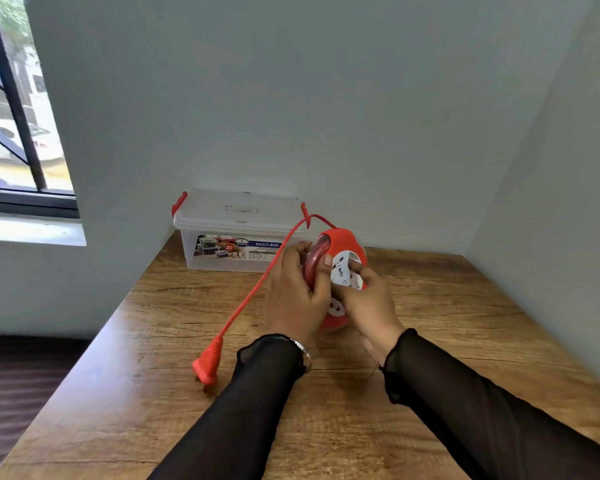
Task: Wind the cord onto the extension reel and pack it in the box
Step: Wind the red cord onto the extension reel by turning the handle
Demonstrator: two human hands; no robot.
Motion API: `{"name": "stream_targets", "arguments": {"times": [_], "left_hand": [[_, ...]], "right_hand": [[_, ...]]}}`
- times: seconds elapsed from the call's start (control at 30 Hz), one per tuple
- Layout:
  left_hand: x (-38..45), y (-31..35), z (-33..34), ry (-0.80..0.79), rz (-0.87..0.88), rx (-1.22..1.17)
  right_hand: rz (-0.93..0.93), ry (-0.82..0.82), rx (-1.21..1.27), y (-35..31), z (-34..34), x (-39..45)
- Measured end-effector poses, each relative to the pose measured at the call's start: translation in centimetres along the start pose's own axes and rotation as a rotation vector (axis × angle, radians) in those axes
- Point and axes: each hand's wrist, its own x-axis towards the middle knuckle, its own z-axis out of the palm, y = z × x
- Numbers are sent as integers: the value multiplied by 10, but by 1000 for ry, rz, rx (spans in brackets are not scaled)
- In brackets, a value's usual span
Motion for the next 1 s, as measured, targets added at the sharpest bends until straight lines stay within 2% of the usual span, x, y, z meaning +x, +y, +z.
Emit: {"name": "stream_targets", "arguments": {"times": [0.13, 0.27, 0.4, 0.47, 0.57, 0.63, 0.7, 0.8, 1.0], "left_hand": [[1, -2, 2, -109, -33, -31], [4, -3, 6, -247, -261, -181], [3, -2, 9, -369, -474, -380], [5, -3, 9, -386, -496, -419], [7, -3, 6, -418, -470, -483], [7, -1, 5, -440, -473, -506], [7, 3, 2, -477, -460, -519], [7, 5, 2, -502, -440, -513], [10, 5, 0, -510, -403, -492]], "right_hand": [[-154, 48, -368, 1, -23, 3], [-368, 67, -920, 2, -48, 8], [-501, -45, -1308, -17, -67, 11], [-758, -66, -1540, -33, -76, 11], [-1195, -284, -1809, -55, -86, 13], [-1355, -510, -1927, -64, -90, 17], [-1476, -656, -1980, -68, -91, 21], [-1545, -716, -2051, -69, -90, 23], [-1460, -592, -2204, -63, -99, 20]]}}
